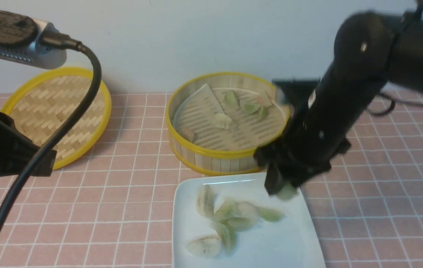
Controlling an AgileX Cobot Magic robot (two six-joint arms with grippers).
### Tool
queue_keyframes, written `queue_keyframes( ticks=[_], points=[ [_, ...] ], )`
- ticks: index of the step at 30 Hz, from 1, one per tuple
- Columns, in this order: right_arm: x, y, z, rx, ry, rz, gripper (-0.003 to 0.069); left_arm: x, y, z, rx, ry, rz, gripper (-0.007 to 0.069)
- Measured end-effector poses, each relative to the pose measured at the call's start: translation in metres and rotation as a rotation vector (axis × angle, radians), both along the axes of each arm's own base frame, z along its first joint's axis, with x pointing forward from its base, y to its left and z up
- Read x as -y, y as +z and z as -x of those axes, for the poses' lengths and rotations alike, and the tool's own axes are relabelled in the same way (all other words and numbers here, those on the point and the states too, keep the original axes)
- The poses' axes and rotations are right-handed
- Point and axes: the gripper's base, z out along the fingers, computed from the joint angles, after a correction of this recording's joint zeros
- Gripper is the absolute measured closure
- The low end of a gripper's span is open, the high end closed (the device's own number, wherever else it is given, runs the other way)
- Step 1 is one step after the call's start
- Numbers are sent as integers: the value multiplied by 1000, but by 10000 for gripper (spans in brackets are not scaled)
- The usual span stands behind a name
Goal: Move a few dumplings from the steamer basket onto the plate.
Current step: Use the right arm to put the dumpling into the plate
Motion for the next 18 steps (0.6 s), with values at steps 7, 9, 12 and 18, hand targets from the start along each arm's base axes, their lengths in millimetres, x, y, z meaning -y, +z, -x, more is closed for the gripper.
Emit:
queue_keyframes(
  ticks=[7,9,12,18],
  points=[
    [-11,-42,7,-16,-16,0,358,2,1,-2,23,-10,15,631],
    [-15,-43,6,5,-24,-19,267,2,2,-2,25,-11,17,631],
    [-17,-39,4,17,-7,-28,145,2,2,-2,25,-11,17,631],
    [-15,-15,8,-5,51,-12,102,2,2,-2,27,-11,17,631]
  ],
)
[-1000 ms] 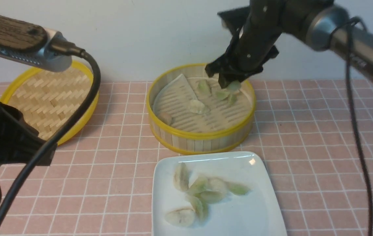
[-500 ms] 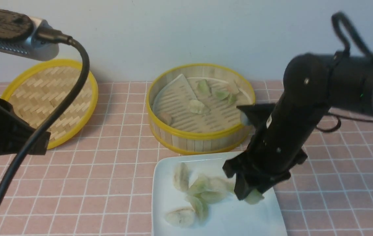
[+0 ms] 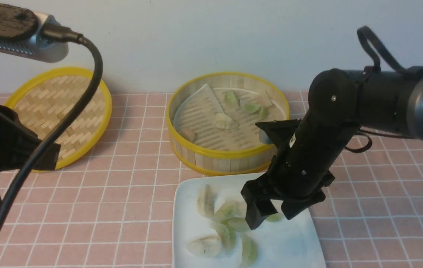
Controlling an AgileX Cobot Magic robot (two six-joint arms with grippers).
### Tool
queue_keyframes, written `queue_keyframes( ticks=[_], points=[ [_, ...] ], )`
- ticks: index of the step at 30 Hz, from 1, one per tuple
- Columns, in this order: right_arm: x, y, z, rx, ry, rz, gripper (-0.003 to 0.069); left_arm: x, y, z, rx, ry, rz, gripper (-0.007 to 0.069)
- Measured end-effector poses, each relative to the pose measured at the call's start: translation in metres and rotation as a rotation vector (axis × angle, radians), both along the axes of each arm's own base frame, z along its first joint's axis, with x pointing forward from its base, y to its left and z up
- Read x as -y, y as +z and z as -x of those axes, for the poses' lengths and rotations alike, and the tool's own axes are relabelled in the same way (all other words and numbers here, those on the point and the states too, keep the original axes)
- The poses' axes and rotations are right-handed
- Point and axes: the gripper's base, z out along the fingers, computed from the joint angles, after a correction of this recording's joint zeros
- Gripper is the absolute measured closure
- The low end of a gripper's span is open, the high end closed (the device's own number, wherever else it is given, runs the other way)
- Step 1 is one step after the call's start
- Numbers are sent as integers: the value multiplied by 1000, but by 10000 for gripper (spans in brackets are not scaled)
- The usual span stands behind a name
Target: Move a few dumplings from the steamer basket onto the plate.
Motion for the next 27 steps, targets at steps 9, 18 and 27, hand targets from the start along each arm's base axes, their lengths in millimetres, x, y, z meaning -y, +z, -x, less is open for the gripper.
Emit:
queue_keyframes(
  ticks=[9,18,27],
  points=[
    [53,134,62,341,-91,-48,560,5,-16,-5,11,-26,-4,631],
    [154,215,209,984,-234,-371,672,10,-52,-7,-46,-56,-19,631],
    [209,123,291,1579,-280,-625,673,21,-56,-6,-67,-86,104,631]
  ],
)
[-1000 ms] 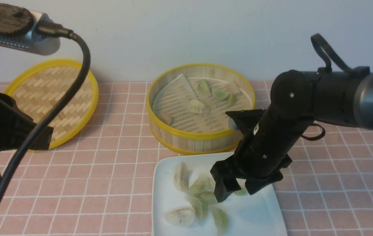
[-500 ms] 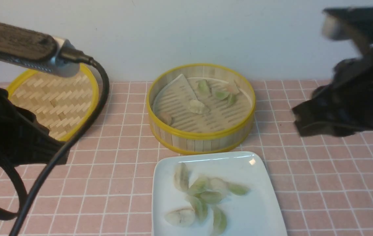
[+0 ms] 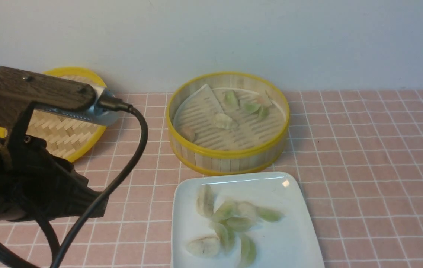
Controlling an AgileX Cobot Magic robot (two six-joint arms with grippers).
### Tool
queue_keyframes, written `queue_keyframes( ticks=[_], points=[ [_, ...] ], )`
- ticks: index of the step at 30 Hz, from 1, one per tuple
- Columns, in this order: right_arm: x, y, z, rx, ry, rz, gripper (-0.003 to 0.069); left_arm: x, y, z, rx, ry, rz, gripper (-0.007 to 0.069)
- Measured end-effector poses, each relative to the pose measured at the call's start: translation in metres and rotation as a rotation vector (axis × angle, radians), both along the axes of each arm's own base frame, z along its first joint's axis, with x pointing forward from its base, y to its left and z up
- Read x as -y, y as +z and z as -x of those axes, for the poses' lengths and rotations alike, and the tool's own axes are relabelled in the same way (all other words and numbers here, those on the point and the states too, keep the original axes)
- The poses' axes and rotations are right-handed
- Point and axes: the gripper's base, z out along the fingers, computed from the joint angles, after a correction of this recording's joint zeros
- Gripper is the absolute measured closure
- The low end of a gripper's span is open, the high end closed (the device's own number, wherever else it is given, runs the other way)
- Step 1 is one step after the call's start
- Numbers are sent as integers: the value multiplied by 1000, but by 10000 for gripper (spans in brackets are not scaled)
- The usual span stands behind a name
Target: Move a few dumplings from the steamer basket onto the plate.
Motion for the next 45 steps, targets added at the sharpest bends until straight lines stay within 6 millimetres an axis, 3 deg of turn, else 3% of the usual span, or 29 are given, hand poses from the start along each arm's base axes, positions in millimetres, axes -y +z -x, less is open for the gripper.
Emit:
queue_keyframes(
  ticks=[3,9,14,21,27,32,45],
  points=[
    [-6,-19,-10,-62,5,-4,673,4,3,-1,30,-18,51,631],
    [-14,-24,-24,-116,10,13,673,2,3,2,78,-29,79,631],
    [-14,-23,-24,-104,12,9,673,-19,10,28,206,-40,146,631],
    [-14,-23,-24,-104,12,9,673,-61,14,81,492,-64,295,631],
    [-14,-23,-24,-104,12,9,673,-80,13,107,608,-67,377,631],
    [-14,-23,-24,-104,12,9,673,-87,15,116,647,-66,405,631],
    [-14,-23,-24,-104,12,9,673,-88,11,115,661,-72,369,631]
  ],
)
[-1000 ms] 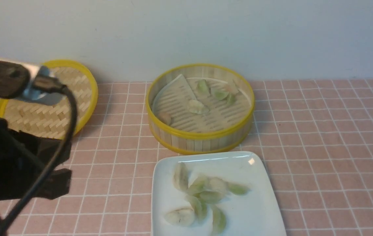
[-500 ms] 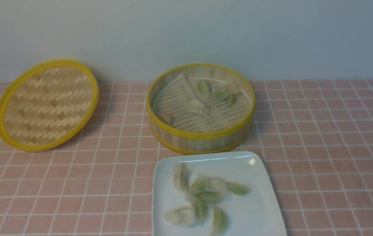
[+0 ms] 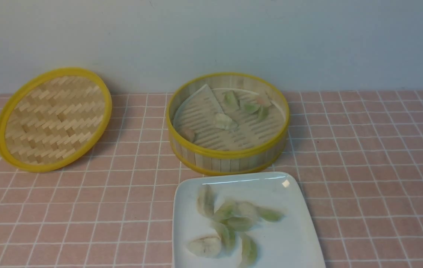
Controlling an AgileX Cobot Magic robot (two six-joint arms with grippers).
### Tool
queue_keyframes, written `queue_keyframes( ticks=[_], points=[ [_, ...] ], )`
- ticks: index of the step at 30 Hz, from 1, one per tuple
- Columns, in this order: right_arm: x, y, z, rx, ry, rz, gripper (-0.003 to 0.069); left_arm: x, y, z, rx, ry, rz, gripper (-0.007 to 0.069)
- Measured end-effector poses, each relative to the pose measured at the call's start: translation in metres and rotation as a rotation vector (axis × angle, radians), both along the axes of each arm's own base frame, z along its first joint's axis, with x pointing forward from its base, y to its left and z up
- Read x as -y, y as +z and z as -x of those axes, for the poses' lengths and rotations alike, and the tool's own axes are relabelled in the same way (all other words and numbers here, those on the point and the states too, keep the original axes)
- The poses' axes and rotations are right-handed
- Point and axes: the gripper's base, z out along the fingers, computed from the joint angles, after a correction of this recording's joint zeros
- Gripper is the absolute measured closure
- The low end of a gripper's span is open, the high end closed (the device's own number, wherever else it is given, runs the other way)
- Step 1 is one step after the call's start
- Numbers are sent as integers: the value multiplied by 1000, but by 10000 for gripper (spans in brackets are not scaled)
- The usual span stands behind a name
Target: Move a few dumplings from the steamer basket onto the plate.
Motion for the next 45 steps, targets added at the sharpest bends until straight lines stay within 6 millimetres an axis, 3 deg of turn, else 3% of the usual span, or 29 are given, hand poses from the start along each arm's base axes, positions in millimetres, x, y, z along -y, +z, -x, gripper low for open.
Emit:
queue_keyframes(
  ticks=[3,7,10,11,13,19,45],
  points=[
    [0,0,0,-1,0,0,673,0,-14,-1,16,30,-43,631],
    [0,0,0,-1,0,0,673,1,-48,-3,28,116,-103,631],
    [0,0,0,-1,0,0,673,-3,-91,-5,38,249,-159,631],
    [0,0,0,-1,0,0,673,-3,-91,-5,38,249,-159,631],
    [0,0,0,-1,0,0,673,-5,-121,-7,31,317,-188,631],
    [0,0,0,-1,0,0,673,-8,-184,-13,-105,385,-244,631],
    [0,0,0,-1,0,0,673,-8,-188,-13,-119,380,-231,631]
  ],
)
